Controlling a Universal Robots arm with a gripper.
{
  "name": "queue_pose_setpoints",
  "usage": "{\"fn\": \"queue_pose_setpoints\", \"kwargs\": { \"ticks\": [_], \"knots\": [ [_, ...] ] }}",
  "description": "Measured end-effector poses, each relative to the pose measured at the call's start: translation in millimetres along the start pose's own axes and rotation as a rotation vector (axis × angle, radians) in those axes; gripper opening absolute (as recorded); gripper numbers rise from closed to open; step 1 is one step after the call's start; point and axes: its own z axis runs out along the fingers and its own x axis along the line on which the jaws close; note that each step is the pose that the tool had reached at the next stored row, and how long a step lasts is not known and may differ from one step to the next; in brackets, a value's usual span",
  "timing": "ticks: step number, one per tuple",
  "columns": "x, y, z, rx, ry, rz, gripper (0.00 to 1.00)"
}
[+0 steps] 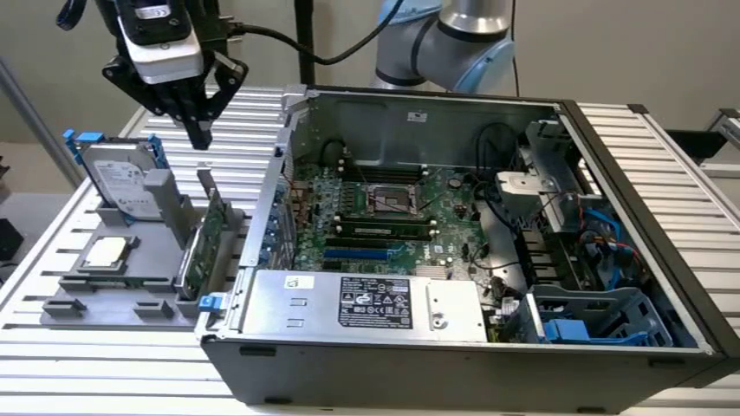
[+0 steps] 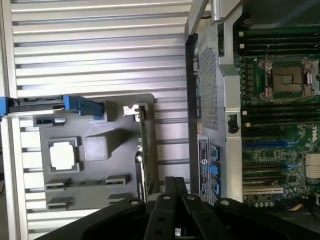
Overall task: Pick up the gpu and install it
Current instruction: 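Reach for the gpu, then pick up the gpu and move the gpu toward the slot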
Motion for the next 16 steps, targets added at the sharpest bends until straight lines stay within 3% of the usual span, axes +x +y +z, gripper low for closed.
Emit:
{"fn": "queue_pose_setpoints", "kwargs": {
  "ticks": [4, 9, 16],
  "knots": [
    [16.1, -3.4, 1.9, 0.003, -0.0002, 0.0, 0.0],
    [28.2, -9.6, 5.3, 0.004, 0.0008, 0.0, 0.0],
    [30.0, -10.8, 6.2, 0.0051, 0.0013, 0.0, 0.0]
  ]
}}
